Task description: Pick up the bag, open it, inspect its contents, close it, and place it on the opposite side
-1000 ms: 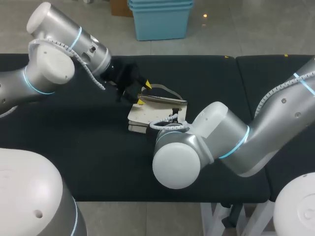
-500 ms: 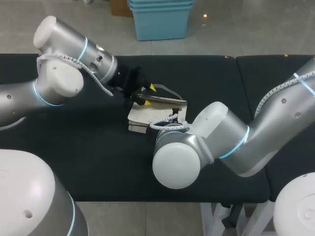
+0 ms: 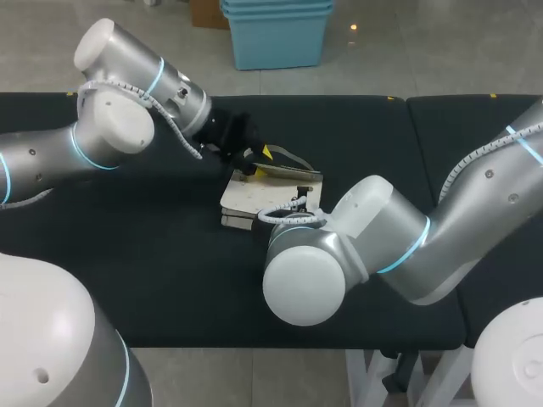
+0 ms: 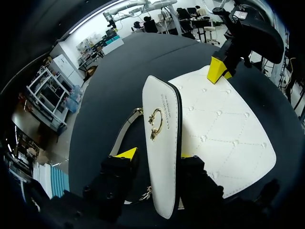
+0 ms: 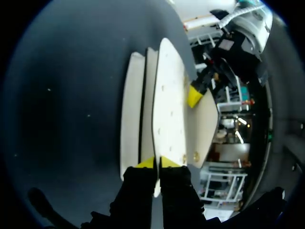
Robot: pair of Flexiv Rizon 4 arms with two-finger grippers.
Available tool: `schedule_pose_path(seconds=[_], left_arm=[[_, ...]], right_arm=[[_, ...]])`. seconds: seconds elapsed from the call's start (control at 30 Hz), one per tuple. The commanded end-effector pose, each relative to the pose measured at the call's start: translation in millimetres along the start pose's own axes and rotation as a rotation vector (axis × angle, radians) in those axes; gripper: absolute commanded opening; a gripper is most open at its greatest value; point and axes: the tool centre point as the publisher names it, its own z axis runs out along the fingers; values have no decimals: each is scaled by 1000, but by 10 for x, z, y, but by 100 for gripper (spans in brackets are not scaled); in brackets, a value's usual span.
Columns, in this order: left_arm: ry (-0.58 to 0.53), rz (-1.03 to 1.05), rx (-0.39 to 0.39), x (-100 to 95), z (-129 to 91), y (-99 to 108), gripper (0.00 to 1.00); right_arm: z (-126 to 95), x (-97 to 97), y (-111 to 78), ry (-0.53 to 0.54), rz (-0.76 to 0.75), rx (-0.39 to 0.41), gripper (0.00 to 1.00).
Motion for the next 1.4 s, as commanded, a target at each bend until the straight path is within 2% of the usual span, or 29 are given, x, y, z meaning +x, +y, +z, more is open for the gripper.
schedule_pose_path(seconds=[0.03,0.13,0.23,0.3,0.37,0.63,0.77,0.8,0.83,0.87,1.07,1.27,1.4], left_arm=[[17,0,1,-72,47,-2,40],[21,0,-1,-81,53,-15,42],[23,-2,-4,-91,65,-26,35],[24,-3,-6,-94,72,-30,25],[31,-8,-22,-96,85,-28,0],[32,-28,-20,-98,60,-22,0],[26,-35,-13,-103,18,-31,0],[25,-37,-11,-104,13,-35,0],[24,-41,-6,-108,1,-43,0],[23,-45,-3,-112,-10,-49,0],[24,-83,24,-171,-146,-110,0],[28,-111,37,-262,-401,-254,0],[42,-120,-4,-288,-559,-387,0]], right_arm=[[3,24,0,-5,0,0,0],[3,24,0,-5,0,0,0],[3,24,0,-5,0,0,0],[3,24,0,-5,0,0,0],[3,24,0,-5,0,0,0],[3,24,0,-5,0,0,0],[-58,-41,-19,21,31,-2,0],[-77,-54,-22,33,32,-2,23],[-105,-74,-23,42,39,-1,84],[-139,-97,-26,59,52,-7,100],[-384,-249,-53,123,83,-22,100],[-630,-450,-89,158,116,-29,100],[-743,-573,-93,174,137,-46,100]])
